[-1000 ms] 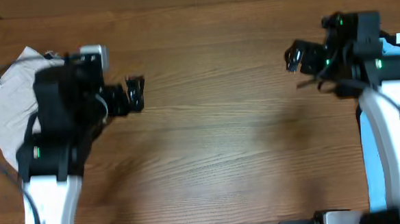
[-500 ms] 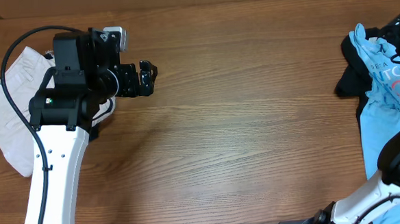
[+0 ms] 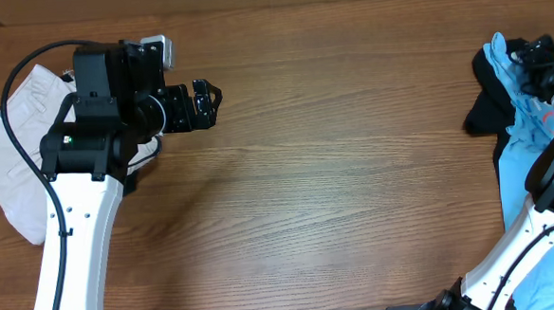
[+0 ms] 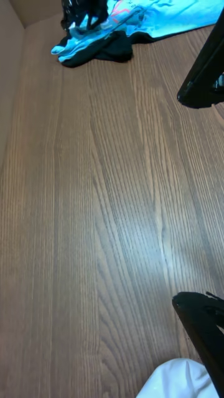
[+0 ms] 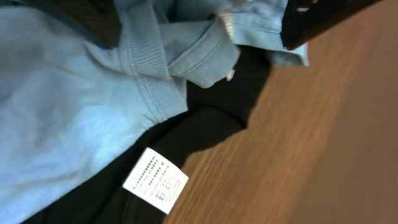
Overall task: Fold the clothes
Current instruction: 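Reach the right gripper to the light blue T-shirt and grasp it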
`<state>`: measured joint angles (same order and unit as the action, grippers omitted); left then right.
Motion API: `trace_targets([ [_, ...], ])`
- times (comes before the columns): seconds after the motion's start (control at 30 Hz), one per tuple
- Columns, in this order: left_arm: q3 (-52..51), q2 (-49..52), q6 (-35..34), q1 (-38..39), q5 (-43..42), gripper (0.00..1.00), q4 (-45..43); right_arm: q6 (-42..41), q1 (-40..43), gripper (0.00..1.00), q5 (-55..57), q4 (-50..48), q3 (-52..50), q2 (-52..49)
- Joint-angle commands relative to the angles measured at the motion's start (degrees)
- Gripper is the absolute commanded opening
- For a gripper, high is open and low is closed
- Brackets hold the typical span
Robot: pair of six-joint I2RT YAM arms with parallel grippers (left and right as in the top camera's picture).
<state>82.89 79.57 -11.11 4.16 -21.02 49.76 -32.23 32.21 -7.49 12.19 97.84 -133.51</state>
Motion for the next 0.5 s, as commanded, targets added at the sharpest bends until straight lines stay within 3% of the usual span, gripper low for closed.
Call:
trace_targets([
  [0.0,1.6,-0.5,-0.9,0.4,-1.1,0.92,-0.1,-1.0,0.1,0.6,-0.1,-0.6,1.2,-1.1],
  [0.07,1.6,-0.5,-0.9,0.4,-1.1,0.9,0.0,-1.0,0.1,0.45,-0.2,-0.3,1.2,-1.2],
  [0.1,1.6,-0.5,-0.9,0.4,-1.1,0.89,0.0,-1.0,0.1,0.2,-1.2,0.1,1.3,-0.9],
  [0.17,1.6,-0.5,-0.9,0.4,-1.1,0.87,0.3,-1.0,0.7,0.04,-5.5,1.3,1.8,0.6],
  [0.33,1.6,-0.5,-0.4,0.4,-0.2,0.84,0.3,5.0,1.1,0.04,-19.7,5.0,3.2,11.8],
  [0.47,1.6,-0.5,-0.4,0.4,3.1,0.8,0.1,8.8,-0.7,0.04,-22.1,11.8,3.2,20.8],
])
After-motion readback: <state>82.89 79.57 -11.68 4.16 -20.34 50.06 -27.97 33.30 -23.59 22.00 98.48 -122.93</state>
